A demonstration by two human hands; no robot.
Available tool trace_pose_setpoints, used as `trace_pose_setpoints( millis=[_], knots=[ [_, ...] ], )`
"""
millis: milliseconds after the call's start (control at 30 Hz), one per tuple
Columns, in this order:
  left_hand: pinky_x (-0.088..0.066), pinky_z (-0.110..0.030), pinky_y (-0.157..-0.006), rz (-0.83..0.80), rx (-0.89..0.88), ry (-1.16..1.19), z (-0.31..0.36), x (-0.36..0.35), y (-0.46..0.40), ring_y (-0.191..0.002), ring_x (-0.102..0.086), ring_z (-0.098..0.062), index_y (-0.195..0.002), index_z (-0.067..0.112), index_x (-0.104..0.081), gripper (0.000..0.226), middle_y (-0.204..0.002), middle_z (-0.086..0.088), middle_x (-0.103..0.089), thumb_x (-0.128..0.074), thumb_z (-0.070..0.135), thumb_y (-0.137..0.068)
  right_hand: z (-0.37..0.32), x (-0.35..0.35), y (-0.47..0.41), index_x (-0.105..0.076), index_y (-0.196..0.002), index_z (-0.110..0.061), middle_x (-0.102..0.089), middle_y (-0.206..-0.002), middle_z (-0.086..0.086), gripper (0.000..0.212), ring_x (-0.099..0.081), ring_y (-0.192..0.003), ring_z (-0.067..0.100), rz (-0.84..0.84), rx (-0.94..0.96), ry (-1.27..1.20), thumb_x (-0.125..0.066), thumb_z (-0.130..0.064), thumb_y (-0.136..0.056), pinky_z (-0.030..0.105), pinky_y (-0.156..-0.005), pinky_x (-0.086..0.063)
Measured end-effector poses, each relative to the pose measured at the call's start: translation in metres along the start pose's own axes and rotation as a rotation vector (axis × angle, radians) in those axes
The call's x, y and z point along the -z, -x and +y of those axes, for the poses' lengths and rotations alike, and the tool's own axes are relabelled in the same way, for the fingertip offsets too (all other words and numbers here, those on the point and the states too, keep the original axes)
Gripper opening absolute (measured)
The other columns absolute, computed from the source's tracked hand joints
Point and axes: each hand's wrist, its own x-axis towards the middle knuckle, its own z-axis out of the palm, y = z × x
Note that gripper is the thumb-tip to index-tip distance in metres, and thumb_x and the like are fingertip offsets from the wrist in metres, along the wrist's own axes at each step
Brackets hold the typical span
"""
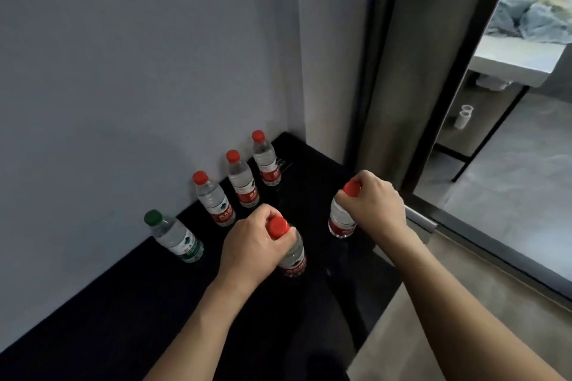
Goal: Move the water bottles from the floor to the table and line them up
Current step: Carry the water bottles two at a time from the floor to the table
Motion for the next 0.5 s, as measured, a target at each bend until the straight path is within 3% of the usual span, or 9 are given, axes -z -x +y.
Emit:
trace_pose_setpoints(
  millis=[100,167,500],
  knots=[
    [-0.051,-0.031,-0.056,0.009,0.047,-0.043,-0.001,-0.017,-0.032,-0.058,-0.058,-0.003,-0.081,0.035,-0.054,0.021,-0.063,0.014,-0.061,-0.07,0.049,-0.079,0.0,-0.015,-0.06,-0.058,-0.092,-0.022,-0.062,-0.082,-0.002,0.032,-0.054,-0.072,0.022,-0.069,0.031,0.02,-0.059,-0.048,-0.072,0.032,-0.065,-0.043],
    [-0.052,-0.03,-0.059,0.017,0.072,-0.086,-0.002,-0.025,-0.054,-0.061,-0.059,-0.001,-0.085,0.036,-0.054,0.022,-0.065,0.015,-0.061,-0.068,0.052,-0.08,-0.002,-0.024,-0.096,-0.054,-0.086,-0.02,-0.058,-0.079,0.0,0.03,-0.048,-0.069,0.023,-0.1,0.05,0.035,-0.06,-0.047,-0.073,0.031,-0.063,-0.038],
    [-0.032,-0.015,-0.05,-0.063,0.003,-0.288,-0.001,-0.064,-0.141,-0.061,-0.052,0.002,-0.09,0.035,-0.051,0.023,-0.067,0.014,-0.056,-0.062,0.054,-0.084,-0.008,-0.07,-0.188,-0.054,-0.098,-0.015,-0.061,-0.088,0.005,0.035,-0.054,-0.075,0.025,-0.154,0.06,0.005,-0.06,-0.044,-0.08,0.034,-0.064,-0.042]
  ],
)
